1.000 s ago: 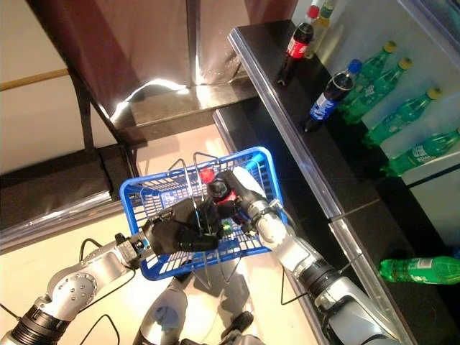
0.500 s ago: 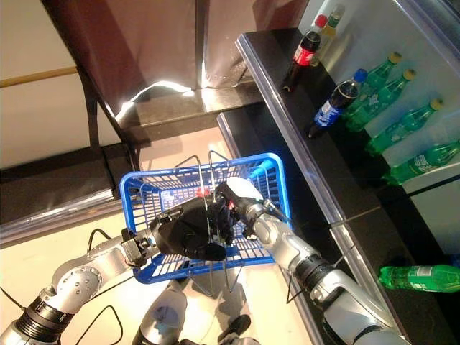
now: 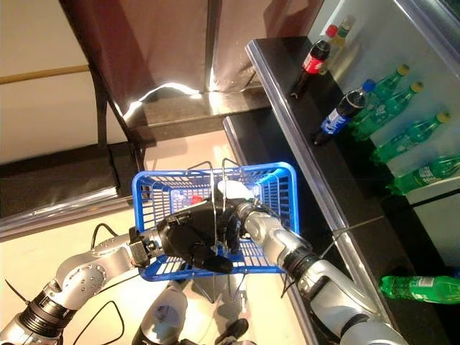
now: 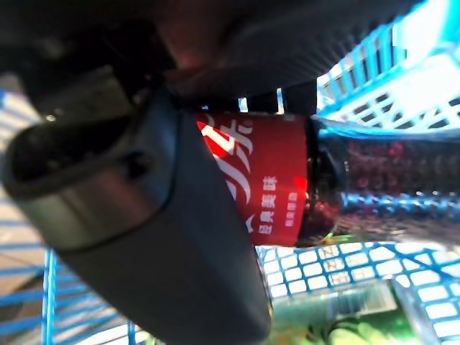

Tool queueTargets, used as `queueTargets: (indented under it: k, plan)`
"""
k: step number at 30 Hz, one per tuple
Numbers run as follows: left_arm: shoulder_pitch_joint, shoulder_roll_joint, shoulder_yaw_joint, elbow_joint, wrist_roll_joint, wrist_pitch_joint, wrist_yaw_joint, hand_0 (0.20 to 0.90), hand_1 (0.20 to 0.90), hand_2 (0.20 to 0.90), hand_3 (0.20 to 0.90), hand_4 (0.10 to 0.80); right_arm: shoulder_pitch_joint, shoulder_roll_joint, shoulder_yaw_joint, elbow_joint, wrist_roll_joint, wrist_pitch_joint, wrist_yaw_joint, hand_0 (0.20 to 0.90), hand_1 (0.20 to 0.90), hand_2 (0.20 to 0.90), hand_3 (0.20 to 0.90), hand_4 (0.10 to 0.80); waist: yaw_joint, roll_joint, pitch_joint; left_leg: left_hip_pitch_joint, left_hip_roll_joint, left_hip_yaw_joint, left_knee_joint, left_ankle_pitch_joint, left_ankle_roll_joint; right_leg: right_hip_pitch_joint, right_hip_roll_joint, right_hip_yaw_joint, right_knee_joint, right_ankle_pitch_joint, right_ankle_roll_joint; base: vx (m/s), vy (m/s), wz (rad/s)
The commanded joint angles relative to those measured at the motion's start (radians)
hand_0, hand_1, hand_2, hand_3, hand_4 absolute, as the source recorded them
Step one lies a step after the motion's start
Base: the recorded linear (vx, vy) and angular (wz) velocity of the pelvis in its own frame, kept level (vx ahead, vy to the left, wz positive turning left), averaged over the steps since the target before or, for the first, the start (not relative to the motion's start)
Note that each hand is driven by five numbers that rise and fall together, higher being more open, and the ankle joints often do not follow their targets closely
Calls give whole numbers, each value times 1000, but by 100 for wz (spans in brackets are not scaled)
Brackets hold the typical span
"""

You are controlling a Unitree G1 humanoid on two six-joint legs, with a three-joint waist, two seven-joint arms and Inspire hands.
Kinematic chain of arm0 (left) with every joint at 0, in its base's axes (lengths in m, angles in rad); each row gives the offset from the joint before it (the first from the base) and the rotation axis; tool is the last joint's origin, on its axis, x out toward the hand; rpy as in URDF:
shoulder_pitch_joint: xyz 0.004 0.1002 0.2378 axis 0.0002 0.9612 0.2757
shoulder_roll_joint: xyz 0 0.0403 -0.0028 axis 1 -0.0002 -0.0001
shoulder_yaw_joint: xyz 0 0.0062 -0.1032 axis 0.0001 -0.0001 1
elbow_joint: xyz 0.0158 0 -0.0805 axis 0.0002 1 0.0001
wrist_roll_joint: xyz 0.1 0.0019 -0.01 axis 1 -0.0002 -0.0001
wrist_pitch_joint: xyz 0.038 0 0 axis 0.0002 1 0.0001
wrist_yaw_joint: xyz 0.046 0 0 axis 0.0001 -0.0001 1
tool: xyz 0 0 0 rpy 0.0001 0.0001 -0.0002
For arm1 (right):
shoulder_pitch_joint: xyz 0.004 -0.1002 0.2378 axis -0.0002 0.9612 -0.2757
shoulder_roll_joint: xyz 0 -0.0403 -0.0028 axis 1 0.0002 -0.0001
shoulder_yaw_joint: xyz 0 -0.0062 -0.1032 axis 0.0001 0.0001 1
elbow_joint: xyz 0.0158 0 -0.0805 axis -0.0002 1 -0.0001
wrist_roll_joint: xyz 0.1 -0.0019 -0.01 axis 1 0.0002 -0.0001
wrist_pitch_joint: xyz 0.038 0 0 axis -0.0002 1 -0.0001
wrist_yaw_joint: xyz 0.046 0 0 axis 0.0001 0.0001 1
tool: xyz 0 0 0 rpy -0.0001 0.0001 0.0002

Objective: Pick up the drink and place into the basket.

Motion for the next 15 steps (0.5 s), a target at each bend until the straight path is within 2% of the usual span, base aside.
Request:
queueTargets:
  k: [1, 15]
  plan:
    - [-98, -196, -74, -260, -150, -130, -199, 300, 300, 300, 200, 100, -80, 54, 76, 42, -36, -42, -23, 300, 300, 300, 200, 100, 1, -6, -347, 16, -52, -26, -43, -35, 25, 50, 47, -8, 17, -66, -10, 0, 0, 0]
    - [-100, -224, -77, -275, -165, -86, -206, 300, 300, 300, 200, 100, -93, 130, 83, 171, -40, -14, 14, 300, 300, 300, 200, 100, 33, -10, -355, 12, -61, -55, -43, -31, 26, 54, 50, -27, 12, -62, -12, 12, 1, 5]
